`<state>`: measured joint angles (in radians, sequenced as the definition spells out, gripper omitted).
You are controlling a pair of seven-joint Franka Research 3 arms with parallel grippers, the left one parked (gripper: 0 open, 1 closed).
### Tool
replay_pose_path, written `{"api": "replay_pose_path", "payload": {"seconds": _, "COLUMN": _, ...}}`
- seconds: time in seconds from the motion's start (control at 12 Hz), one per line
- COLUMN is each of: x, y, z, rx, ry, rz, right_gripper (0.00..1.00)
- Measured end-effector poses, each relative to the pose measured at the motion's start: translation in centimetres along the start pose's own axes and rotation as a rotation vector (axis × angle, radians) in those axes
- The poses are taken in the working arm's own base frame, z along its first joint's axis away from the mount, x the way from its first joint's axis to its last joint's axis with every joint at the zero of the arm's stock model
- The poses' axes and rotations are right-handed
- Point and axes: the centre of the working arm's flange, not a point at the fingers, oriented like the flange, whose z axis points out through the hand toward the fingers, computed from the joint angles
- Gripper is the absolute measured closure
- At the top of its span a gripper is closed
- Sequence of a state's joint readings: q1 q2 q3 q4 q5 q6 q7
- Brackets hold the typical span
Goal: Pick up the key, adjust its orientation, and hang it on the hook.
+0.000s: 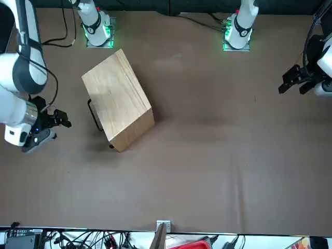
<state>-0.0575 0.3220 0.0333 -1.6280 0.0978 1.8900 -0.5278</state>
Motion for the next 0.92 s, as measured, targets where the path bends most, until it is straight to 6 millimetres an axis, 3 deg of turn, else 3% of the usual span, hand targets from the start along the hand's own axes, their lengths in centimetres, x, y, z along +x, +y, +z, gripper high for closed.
{"api": "replay_pose_path", "payload": {"seconds": 0.92, "x": -4.2, "y": -3.3, "z": -9.6, "rx": -0.012, "ry": 0.04, "rz": 0.641, "right_gripper": 0.0}}
